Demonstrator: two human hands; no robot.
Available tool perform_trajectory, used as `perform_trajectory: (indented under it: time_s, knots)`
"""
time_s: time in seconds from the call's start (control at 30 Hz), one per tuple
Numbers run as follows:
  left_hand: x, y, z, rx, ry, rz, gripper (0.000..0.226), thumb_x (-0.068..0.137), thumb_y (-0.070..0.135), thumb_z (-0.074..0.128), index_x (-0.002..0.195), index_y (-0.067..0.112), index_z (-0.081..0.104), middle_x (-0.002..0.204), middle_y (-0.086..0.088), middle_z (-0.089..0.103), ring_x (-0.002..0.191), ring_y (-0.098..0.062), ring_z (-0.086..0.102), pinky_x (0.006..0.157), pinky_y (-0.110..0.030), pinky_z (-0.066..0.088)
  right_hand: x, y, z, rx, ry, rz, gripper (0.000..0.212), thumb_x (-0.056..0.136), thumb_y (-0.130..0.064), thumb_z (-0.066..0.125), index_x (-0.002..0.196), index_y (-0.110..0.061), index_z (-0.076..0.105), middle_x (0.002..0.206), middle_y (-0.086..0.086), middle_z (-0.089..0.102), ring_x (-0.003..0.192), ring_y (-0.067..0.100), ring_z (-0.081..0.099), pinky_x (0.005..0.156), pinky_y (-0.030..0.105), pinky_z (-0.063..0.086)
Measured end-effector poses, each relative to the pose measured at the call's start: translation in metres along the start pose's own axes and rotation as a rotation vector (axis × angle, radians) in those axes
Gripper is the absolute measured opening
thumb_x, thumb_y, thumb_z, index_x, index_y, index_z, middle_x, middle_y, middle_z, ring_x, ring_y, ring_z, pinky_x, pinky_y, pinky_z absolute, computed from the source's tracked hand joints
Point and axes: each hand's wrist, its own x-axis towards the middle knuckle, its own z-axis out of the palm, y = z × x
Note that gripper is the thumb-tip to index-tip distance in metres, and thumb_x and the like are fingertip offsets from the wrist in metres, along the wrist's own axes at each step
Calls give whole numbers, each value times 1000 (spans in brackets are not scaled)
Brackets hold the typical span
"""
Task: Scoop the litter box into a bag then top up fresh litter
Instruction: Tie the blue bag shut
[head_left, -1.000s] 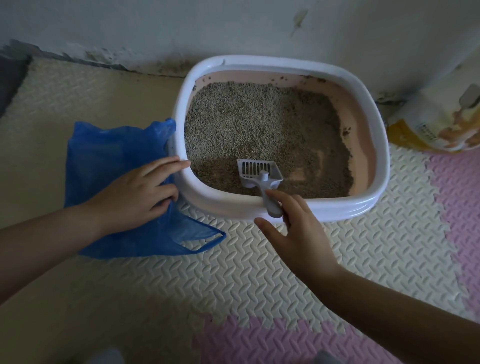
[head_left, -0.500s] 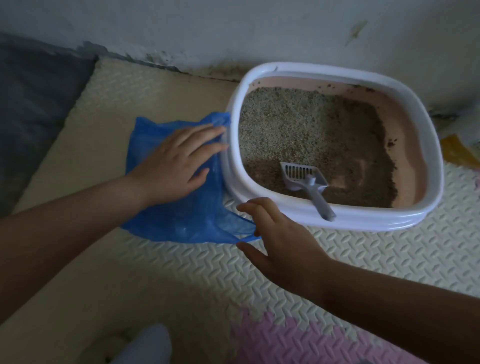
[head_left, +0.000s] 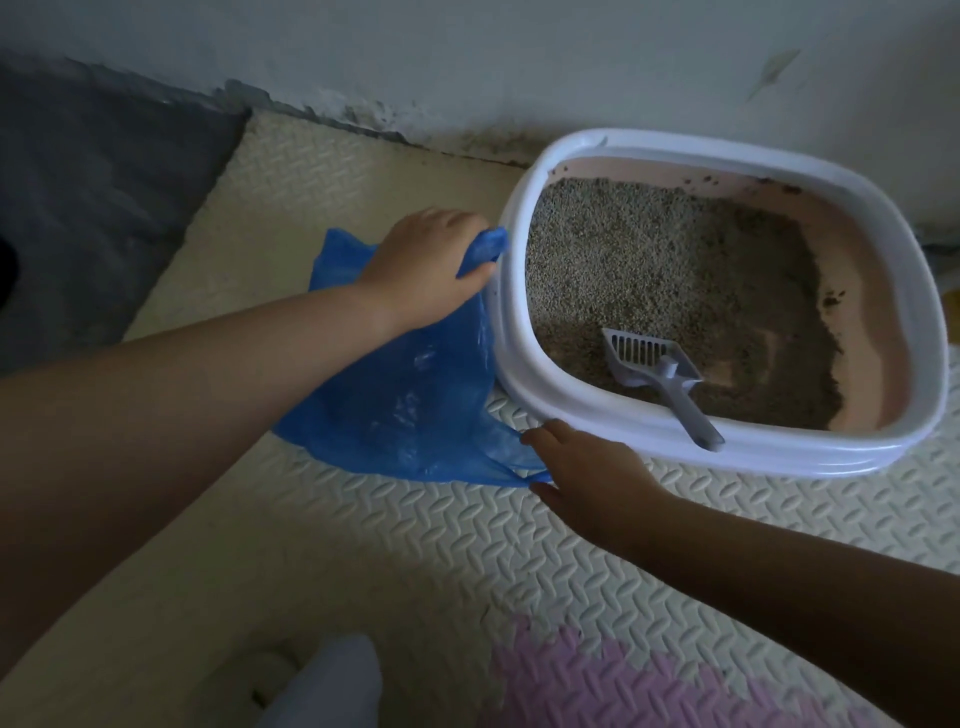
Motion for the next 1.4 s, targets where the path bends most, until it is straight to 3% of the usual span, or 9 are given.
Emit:
perform_trajectory:
  time_s: [0.1, 0.33, 0.47, 0.57, 0.83, 1.0, 1.13, 1.27, 1.4]
  knots:
    - [-8, -2, -1, -39, 57, 6, 30, 90, 28, 53, 72, 7, 42, 68, -3, 43, 67, -25, 43, 61, -34, 30, -2, 7, -2, -23, -10, 12, 34, 95, -34, 47, 127, -26, 47, 121, -5, 53, 109, 19, 56, 80, 33, 46]
    - [-40, -7, -23, -117, 95, -27, 33, 94, 22, 51, 69, 2, 43, 69, -7, 45, 68, -20, 41, 60, -29, 24, -9, 5, -6, 46, 171, -53, 16, 93, -29, 48, 103, -22, 59, 101, -4, 61, 85, 22, 62, 65, 33, 48]
    - [-60, -21, -37, -164, 139, -91, 33, 95, 30, 47, 73, 6, 47, 71, -2, 46, 70, -18, 43, 63, -34, 37, -4, -3, -21, 181, 321, -173, 6, 86, -17, 61, 91, -18, 64, 90, -3, 63, 77, 21, 63, 57, 35, 50]
    - [-72, -28, -51, -204, 178, -119, 37, 93, 37, 42, 80, 5, 56, 77, -5, 53, 74, -19, 49, 67, -36, 40, 7, -15, -39, 234, 416, -280, 9, 84, -11, 62, 91, -15, 66, 90, -2, 63, 79, 19, 61, 63, 31, 49]
    - [-87, -42, -83, -381, 332, -260, 21, 95, 23, 52, 74, 23, 55, 71, 9, 53, 69, -5, 51, 63, -26, 38, 43, -52, -96, 144, 476, -420, 11, 81, -7, 62, 88, -12, 69, 89, 3, 65, 78, 24, 63, 65, 34, 52]
    - [-97, -63, -103, -562, 429, -407, 22, 91, 27, 46, 85, 17, 65, 91, 8, 70, 90, -12, 63, 84, -43, 49, 65, -71, -141, 98, 515, -441, 13, 83, -5, 61, 89, -12, 69, 92, 1, 65, 82, 21, 63, 72, 30, 48]
    - [-105, -72, -124, -587, 515, -444, 24, 91, 26, 43, 87, 17, 65, 92, 5, 69, 85, -6, 60, 80, -28, 45, 87, -86, -171, 59, 578, -460, 17, 81, 0, 60, 89, -11, 69, 92, 3, 64, 82, 20, 60, 71, 19, 38]
    - [-111, -85, -146, -597, 627, -474, 24, 95, 20, 45, 89, 10, 66, 85, 9, 66, 80, -3, 58, 77, -23, 43, 110, -103, -193, 44, 693, -488, 17, 80, -2, 57, 88, -10, 69, 90, 8, 63, 80, 26, 62, 70, 34, 48]
    - [-116, -92, -160, -633, 716, -518, 24, 94, 14, 46, 87, 4, 66, 78, 11, 62, 73, 4, 54, 72, -14, 40, 127, -119, -204, 118, 780, -498, 19, 80, 0, 54, 88, -8, 69, 87, 6, 60, 75, 22, 60, 69, 37, 50]
